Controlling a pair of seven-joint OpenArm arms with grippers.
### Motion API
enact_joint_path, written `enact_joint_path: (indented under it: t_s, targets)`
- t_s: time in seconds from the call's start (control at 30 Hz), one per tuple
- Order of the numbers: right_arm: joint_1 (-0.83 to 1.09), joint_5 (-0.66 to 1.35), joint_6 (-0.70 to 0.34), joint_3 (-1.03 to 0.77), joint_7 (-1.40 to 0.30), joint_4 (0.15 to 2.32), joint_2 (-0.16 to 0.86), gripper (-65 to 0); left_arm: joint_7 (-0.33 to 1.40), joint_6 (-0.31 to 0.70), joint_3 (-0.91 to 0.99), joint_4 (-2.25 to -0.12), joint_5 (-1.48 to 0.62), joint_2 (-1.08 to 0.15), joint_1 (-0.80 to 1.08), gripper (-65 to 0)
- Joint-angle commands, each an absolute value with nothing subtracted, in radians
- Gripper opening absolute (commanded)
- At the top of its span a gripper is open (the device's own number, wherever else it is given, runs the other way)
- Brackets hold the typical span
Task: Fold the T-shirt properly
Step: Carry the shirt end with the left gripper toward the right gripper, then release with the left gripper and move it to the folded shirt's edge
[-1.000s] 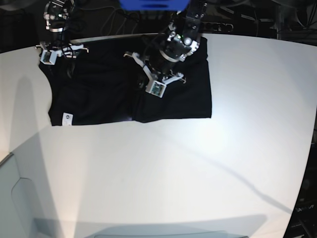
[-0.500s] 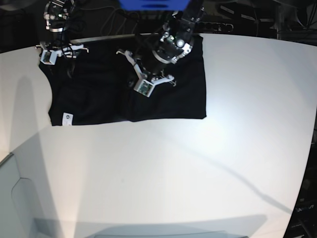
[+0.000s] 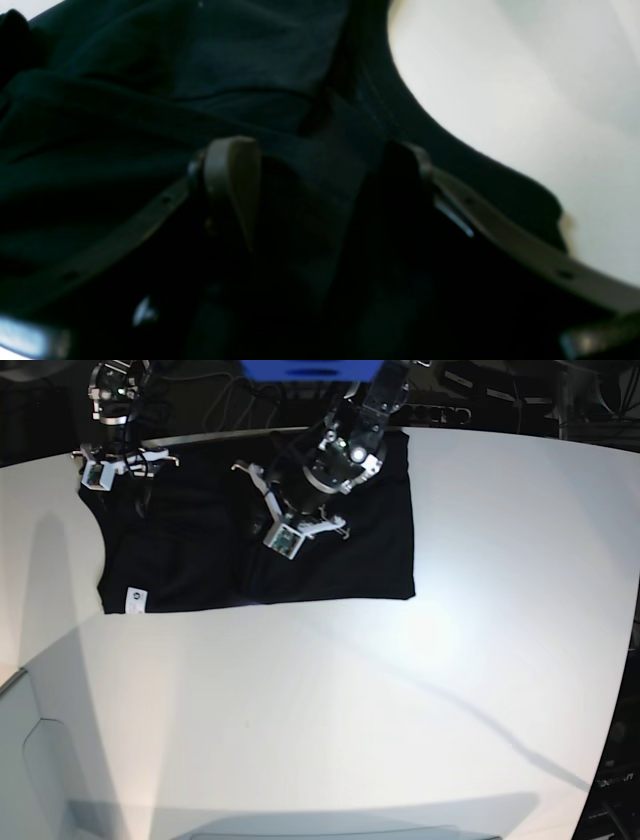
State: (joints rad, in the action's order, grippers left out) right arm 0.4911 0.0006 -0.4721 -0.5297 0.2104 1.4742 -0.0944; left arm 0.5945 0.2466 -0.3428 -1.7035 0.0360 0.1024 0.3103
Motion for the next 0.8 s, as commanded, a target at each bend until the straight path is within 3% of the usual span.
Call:
enact_joint_path:
  t_s: [0.0,0.07,0.13,0.37,0.43,0.53,0.63,0.77]
  targets:
    - [0.498,-0.001,-0.473,-0.533,0.197,1.481,-0.091,-26.0,0.573,0.251,-0.351,-1.727,0.022,0.114,0.314,-39.0]
    - [0.498,-0.001,-0.473,-0.533,0.197,1.481,-0.091,-26.0,0.573,0.252,-0.351,-1.750,0.022,0.114,0.317,-28.8]
    - [0.498,-0.001,-0.473,-0.533,0.197,1.481,-0.091,-26.0,0.573,0.254,-0.351,-1.788,0.022,0.113,0.318,-22.9]
    - [0.498,-0.001,-0.473,-0.533,0.197,1.481,-0.091,-26.0,0.575,0.252,-0.338,-1.971,0.027,0.012,0.355,-22.9]
    - [0.498,-0.001,-0.473,-0.533,0.197,1.481,-0.091,-26.0,0.575,0.252,-0.337,-1.983,0.028,-0.051,0.375,-26.7]
    - [0.483,-0.001,-0.473,-0.538,0.193,1.481,-0.091,-26.0,0.575,0.251,-0.320,-1.972,0.022,-0.130,0.392,-37.7]
    - [0.484,-0.001,-0.473,-0.538,0.196,1.481,-0.091,-26.0,0.570,0.251,-0.262,-1.956,0.022,-0.137,0.427,-45.5]
    - [0.484,-0.001,-0.473,-0.536,0.196,1.481,-0.091,-25.8,0.576,0.251,-0.220,-1.936,0.022,-0.116,0.432,-51.3]
